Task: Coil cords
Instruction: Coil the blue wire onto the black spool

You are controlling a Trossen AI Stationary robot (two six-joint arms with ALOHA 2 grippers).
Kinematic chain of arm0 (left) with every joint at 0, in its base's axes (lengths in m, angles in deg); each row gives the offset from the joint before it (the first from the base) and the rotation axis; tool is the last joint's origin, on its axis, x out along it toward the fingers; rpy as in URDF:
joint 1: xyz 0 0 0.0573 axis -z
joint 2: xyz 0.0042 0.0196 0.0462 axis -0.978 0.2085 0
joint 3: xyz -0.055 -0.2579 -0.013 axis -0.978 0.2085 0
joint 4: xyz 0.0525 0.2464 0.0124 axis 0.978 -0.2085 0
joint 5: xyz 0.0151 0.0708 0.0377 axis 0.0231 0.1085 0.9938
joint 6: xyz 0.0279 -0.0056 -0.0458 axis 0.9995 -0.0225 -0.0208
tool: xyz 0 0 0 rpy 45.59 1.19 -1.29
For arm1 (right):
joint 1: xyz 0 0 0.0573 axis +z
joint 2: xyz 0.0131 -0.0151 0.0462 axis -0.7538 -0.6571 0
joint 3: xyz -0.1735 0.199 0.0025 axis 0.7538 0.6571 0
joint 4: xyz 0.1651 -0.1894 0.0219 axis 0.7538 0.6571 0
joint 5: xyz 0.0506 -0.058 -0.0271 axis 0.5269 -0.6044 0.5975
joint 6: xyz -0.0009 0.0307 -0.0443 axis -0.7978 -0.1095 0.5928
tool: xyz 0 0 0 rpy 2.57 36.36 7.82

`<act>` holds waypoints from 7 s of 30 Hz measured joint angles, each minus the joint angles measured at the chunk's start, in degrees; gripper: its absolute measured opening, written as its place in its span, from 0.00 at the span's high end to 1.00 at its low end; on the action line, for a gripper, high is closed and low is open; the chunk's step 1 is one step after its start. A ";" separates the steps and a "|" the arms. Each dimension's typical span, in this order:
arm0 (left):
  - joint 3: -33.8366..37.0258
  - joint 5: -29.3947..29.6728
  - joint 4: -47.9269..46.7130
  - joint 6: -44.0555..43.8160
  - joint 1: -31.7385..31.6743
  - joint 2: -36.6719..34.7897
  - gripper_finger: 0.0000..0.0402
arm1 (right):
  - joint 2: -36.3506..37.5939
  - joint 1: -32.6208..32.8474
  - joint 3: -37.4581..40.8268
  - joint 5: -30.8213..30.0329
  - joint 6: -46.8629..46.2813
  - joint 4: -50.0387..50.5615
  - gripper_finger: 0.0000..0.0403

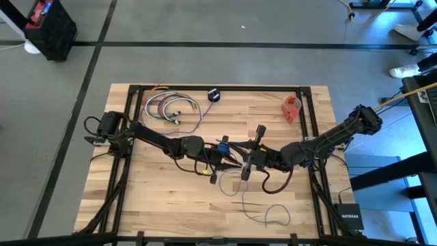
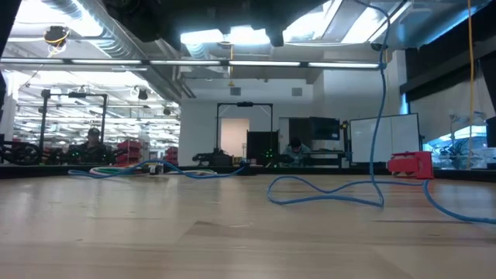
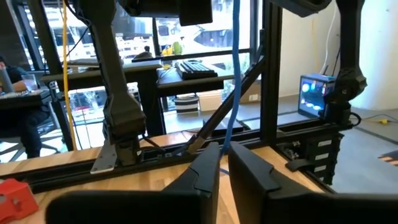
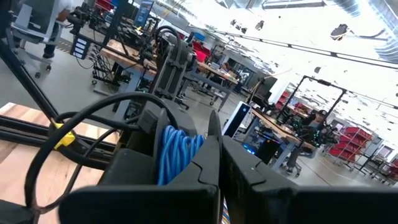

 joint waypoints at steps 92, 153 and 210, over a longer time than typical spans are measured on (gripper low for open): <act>-0.02 37.44 -43.34 3.14 0.50 -19.52 0.97 | -0.45 -2.13 5.49 -16.12 -35.89 37.24 0.98; 6.84 12.88 -11.51 1.73 -6.40 -4.55 0.62 | 0.48 -7.72 4.81 -9.92 -3.97 0.38 0.98; 6.69 17.04 -29.30 -0.06 -10.91 -12.59 1.00 | 1.01 -1.26 4.81 -12.97 -2.97 2.66 0.98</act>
